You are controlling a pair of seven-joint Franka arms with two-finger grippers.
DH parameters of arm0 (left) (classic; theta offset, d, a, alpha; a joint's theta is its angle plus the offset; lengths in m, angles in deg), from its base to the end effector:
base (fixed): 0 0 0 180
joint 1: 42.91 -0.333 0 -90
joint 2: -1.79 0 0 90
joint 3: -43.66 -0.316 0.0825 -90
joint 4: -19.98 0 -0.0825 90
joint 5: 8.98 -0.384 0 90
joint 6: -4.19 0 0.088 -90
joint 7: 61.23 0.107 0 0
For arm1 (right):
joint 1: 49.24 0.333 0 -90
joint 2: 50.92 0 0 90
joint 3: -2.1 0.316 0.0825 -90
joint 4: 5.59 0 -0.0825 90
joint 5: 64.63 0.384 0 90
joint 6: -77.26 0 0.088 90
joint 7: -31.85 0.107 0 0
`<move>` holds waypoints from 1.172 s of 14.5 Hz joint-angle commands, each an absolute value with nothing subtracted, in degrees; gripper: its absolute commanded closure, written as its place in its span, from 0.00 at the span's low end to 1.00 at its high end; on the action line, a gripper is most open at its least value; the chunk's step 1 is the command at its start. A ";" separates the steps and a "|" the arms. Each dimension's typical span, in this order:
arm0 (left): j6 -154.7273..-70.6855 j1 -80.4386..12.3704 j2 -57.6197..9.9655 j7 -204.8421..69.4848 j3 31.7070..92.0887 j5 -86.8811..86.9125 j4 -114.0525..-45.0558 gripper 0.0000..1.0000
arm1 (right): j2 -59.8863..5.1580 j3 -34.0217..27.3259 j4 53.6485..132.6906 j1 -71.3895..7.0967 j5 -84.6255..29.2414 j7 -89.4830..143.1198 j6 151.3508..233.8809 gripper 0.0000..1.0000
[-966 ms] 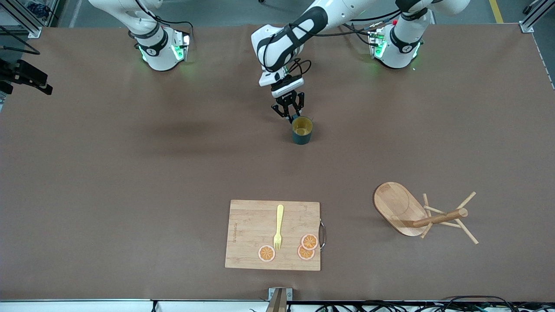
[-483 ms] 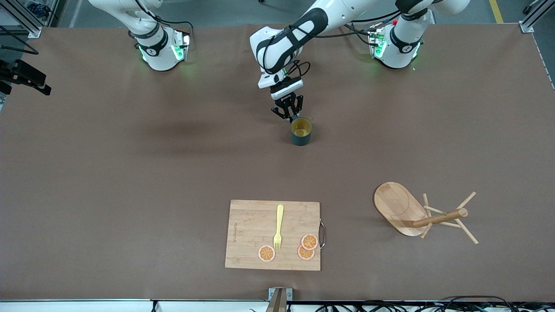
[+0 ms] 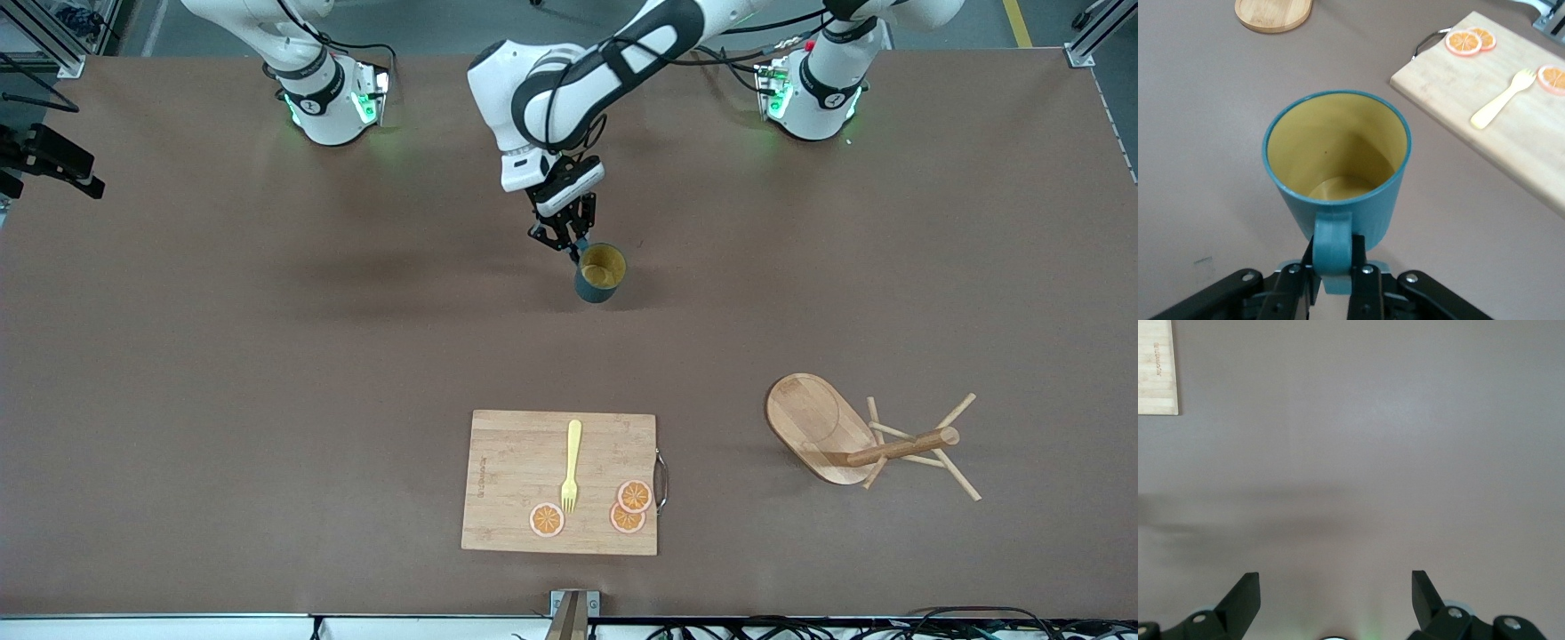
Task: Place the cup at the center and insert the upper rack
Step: 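Lift the mug with the left gripper and carry it toward the mug tree, then lower the mug onto a peg of the wooden mug tree with the left gripper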
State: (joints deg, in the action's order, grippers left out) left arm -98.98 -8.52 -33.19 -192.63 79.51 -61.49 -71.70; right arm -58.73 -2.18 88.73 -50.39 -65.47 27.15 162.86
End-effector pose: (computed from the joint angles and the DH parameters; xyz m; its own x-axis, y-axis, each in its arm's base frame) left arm 0.3399 -0.5767 0.3150 0.6023 0.6000 0.5266 0.6777 -0.7329 0.0600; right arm 0.5008 -0.0522 0.6544 0.9998 -0.0130 -0.0166 -0.0129 -0.9999 0.0031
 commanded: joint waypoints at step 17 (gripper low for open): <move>-98.02 -57.04 -19.21 -142.55 79.96 4.89 -60.88 1.00 | -60.67 -1.50 90.12 -50.91 -65.15 26.31 159.96 0.00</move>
State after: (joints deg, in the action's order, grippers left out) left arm -98.78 -53.23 -19.06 -146.04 79.33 0.23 -61.50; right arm -59.05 -1.63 88.77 -50.36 -65.39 26.80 160.09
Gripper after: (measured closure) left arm 0.793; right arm 0.000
